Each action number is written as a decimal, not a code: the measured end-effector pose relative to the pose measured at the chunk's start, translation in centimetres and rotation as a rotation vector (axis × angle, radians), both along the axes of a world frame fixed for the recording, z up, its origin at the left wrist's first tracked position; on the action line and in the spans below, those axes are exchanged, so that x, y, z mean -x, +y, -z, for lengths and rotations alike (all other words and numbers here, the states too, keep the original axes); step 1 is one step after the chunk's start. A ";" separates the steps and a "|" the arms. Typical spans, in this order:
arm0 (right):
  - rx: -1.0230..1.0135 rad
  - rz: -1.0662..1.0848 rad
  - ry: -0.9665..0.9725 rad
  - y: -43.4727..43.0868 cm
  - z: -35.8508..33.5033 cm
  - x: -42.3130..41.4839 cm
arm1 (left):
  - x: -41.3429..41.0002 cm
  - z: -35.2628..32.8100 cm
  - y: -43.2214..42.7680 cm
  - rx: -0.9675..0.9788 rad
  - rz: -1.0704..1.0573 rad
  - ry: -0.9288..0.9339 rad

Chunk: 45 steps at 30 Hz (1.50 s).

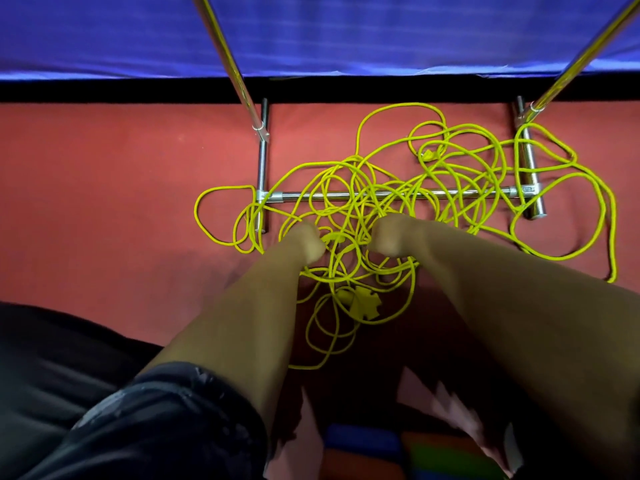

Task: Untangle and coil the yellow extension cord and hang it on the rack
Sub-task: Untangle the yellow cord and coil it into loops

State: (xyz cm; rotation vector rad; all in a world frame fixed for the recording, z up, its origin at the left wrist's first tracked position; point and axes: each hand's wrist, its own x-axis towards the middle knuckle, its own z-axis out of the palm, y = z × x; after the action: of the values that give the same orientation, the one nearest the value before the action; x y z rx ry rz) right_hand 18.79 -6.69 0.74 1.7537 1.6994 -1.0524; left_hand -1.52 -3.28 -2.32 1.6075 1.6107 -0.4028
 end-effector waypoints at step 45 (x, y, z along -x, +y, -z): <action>-0.771 0.653 0.779 -3.3 -37.9 -6.1 | -4.4 -40.7 -0.5 -0.544 0.008 -1.049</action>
State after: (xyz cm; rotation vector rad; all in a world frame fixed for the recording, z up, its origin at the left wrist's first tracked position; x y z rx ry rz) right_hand 24.86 -10.00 38.67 2.7580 2.2434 -1.6610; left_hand 2.92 -3.79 38.42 1.7348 0.8968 0.8377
